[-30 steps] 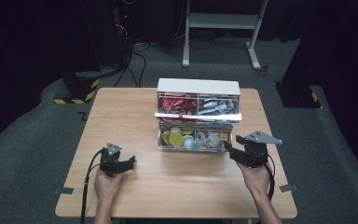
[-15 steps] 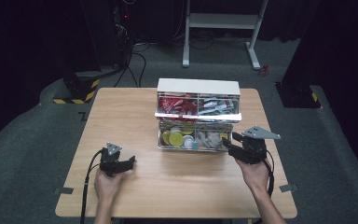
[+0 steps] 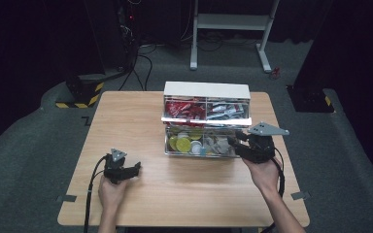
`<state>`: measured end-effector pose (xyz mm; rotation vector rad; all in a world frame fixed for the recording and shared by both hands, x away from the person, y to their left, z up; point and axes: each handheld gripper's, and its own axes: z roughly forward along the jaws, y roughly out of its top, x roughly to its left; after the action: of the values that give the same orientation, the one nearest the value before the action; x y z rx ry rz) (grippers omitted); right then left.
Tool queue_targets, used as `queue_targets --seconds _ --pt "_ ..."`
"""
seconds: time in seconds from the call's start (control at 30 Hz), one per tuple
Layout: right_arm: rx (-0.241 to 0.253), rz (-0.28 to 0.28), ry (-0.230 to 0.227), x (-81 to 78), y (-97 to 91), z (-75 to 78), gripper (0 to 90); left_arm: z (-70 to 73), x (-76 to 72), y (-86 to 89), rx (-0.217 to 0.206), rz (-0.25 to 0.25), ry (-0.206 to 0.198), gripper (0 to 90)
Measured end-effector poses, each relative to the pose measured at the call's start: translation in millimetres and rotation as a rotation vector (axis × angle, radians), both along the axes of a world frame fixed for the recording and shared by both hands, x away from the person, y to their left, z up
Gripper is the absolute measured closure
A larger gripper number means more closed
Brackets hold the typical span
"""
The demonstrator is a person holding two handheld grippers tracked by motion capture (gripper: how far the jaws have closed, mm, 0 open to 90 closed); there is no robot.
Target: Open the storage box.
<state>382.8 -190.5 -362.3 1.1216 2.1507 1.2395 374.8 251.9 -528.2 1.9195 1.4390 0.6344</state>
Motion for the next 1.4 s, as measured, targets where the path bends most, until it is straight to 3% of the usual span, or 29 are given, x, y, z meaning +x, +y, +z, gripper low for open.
queue_targets --seconds 0.07,0.37,0.77,1.03,1.23,1.4 --pt "0.023 0.013 -0.010 2.2 1.2 3.9 63.0 0.0 0.0 0.0 0.000 0.000 0.000 21.2" --pt "-0.002 0.043 -0.016 9.4 11.0 12.7 66.8 0.0 0.0 -0.1 0.002 0.000 0.000 21.2" --pt "0.006 0.026 -0.022 18.3 8.1 18.2 67.0 0.0 0.0 -0.1 0.002 0.000 0.000 21.2" --pt "-0.010 0.021 -0.048 19.5 9.5 21.4 67.7 0.0 0.0 -0.1 0.002 0.000 0.000 21.3" --pt "-0.023 0.018 -0.093 19.0 9.4 33.2 66.5 0.0 0.0 -0.1 0.002 0.000 0.000 21.3" --pt "-0.023 0.011 -0.089 24.7 8.6 36.9 66.1 0.0 0.0 -0.1 0.002 0.000 0.000 21.3"
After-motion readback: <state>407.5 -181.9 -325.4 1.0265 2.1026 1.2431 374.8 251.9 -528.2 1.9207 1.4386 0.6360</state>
